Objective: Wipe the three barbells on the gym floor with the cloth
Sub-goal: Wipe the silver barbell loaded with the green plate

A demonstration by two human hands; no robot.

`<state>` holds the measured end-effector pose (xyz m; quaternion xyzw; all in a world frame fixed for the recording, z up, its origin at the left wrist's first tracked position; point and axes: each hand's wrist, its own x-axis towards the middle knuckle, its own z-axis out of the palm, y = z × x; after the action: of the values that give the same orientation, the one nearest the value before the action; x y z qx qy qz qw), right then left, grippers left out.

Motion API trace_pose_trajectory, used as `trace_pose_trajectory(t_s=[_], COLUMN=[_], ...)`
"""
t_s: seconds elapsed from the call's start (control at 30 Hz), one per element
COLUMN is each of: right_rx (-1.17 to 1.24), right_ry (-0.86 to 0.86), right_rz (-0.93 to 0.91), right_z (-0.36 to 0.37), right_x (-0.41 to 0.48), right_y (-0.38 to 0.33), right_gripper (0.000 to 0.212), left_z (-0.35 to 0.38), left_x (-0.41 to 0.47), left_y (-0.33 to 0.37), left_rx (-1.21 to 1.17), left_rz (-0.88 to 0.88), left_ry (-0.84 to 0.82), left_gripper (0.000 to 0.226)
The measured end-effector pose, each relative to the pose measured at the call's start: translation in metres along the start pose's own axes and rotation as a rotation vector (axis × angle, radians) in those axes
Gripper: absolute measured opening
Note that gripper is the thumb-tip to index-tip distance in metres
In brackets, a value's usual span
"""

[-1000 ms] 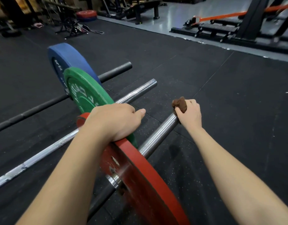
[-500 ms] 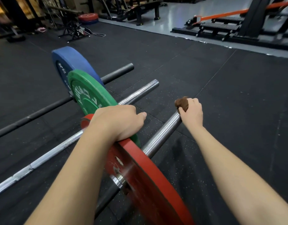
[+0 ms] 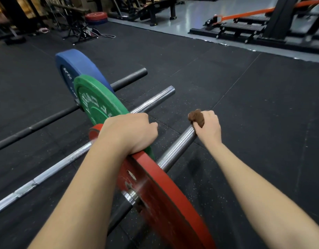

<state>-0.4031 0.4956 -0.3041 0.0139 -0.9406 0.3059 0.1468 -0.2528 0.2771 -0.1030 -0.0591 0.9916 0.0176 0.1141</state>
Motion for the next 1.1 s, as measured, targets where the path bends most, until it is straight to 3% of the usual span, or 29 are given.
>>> trace_pose_trajectory(t_s=[0.23, 0.3, 0.47, 0.67, 0.8, 0.87, 1.0, 1.1], right_rx=[-0.007, -0.029, -0.047, 0.125, 0.223, 0.213, 0.282, 0.335], right_ry=[-0.324, -0.356, -0.132, -0.284, -0.398, -0.351, -0.109, -0.054], right_rz=[-0.468, -0.434, -0.198, -0.572, -0.722, -0.697, -0.43, -0.446], right_z=[-0.02, -0.024, 0.0, -0.001, 0.0, 0.001, 0.013, 0.024], right_x=[-0.039, -0.021, -0.025, -0.109, -0.094, -0.068, -0.073, -0.107], right_y=[0.008, 0.009, -0.016, -0.037, -0.03, -0.022, -0.022, -0.034], right_gripper=[0.042, 0.04, 0.036, 0.043, 0.041, 0.038, 0.037, 0.035], left_z=[0.003, 0.004, 0.004, 0.004, 0.004, 0.005, 0.005, 0.006], left_x=[0.002, 0.001, 0.0, 0.0, -0.002, -0.003, -0.004, -0.003], left_y=[-0.001, 0.0, 0.0, 0.001, 0.002, 0.001, -0.001, -0.003], left_rx=[0.015, 0.008, -0.016, -0.013, -0.026, -0.053, -0.103, -0.133], left_rz=[0.0, -0.007, -0.013, 0.0, 0.0, 0.0, 0.008, 0.01], left_ry=[0.022, 0.045, 0.053, 0.033, 0.051, 0.065, 0.111, 0.131], left_gripper=[0.033, 0.029, 0.029, 0.034, 0.039, 0.041, 0.042, 0.045])
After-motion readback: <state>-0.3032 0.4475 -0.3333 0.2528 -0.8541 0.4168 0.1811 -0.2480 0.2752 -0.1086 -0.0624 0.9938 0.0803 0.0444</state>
